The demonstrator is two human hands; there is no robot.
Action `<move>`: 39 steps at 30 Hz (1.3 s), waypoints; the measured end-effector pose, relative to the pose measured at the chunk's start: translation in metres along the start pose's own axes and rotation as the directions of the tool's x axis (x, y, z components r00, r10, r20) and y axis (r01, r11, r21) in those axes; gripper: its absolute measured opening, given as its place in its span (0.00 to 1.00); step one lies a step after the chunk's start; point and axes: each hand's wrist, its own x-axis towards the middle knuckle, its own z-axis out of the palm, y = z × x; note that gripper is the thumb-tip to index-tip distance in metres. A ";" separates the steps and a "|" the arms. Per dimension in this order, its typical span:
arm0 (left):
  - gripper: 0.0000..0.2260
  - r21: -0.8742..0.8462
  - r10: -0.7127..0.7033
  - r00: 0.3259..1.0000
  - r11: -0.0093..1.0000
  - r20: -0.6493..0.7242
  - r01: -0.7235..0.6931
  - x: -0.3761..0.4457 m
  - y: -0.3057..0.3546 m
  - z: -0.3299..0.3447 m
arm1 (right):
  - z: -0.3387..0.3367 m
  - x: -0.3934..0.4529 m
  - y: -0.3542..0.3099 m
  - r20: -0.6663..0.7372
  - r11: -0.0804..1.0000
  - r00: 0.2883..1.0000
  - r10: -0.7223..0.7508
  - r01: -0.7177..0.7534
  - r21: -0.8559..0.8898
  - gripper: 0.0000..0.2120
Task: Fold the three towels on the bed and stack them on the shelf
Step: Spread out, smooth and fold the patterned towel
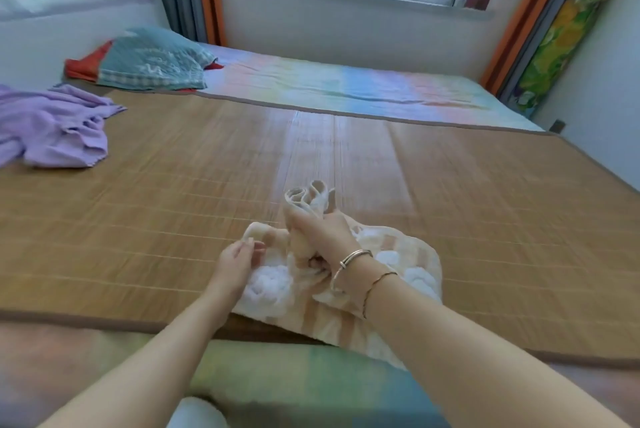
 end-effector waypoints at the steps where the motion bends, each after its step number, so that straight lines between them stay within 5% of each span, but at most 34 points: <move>1: 0.18 -0.073 -0.080 0.997 0.994 0.012 0.081 0.006 0.000 -0.007 | 0.010 -0.001 0.001 0.090 0.998 0.994 0.062 -0.064 0.014 0.16; 4: 0.31 -0.154 -0.291 0.955 0.942 0.062 0.298 0.017 0.009 -0.019 | 0.022 -0.011 0.003 0.346 0.968 0.920 0.184 -0.231 0.099 0.09; 7: 0.39 0.062 -0.382 0.923 0.923 0.047 0.379 0.022 0.022 -0.016 | 0.007 0.000 0.013 0.038 0.998 0.998 -0.053 0.053 -0.016 0.10; 9: 0.39 0.276 -0.336 0.941 0.907 0.024 0.317 0.020 0.027 -0.009 | -0.017 0.007 0.019 -0.162 0.942 0.948 -0.275 0.232 -0.243 0.09; 13: 0.34 0.346 -0.219 0.975 0.918 0.029 0.195 0.019 0.033 -0.003 | -0.067 0.015 0.041 -0.231 0.755 0.863 -0.449 0.228 -0.615 0.13; 19: 0.49 0.538 -0.129 0.990 0.840 0.057 0.079 0.009 0.047 0.002 | -0.053 0.018 0.078 -0.046 0.526 0.958 -0.281 0.114 -0.843 0.23; 23: 0.35 0.543 0.087 0.988 0.828 0.128 -0.143 -0.003 0.043 0.006 | -0.049 0.010 0.079 -0.009 0.471 0.952 -0.304 0.143 -0.871 0.26; 28: 0.25 0.281 0.199 0.980 0.940 0.012 -0.194 0.002 0.036 -0.026 | -0.066 0.010 0.080 -0.080 0.475 0.944 -0.321 0.087 -0.876 0.31; 33: 0.25 0.458 -0.118 0.993 0.882 -0.012 0.111 0.006 0.003 -0.043 | -0.062 0.010 0.116 -0.059 0.555 0.960 -0.273 0.107 -0.825 0.32; 39: 0.32 0.470 -0.255 0.966 0.847 -0.051 0.249 0.012 -0.015 -0.028 | -0.072 0.008 0.129 -0.195 0.711 0.921 -0.336 0.113 -0.694 0.34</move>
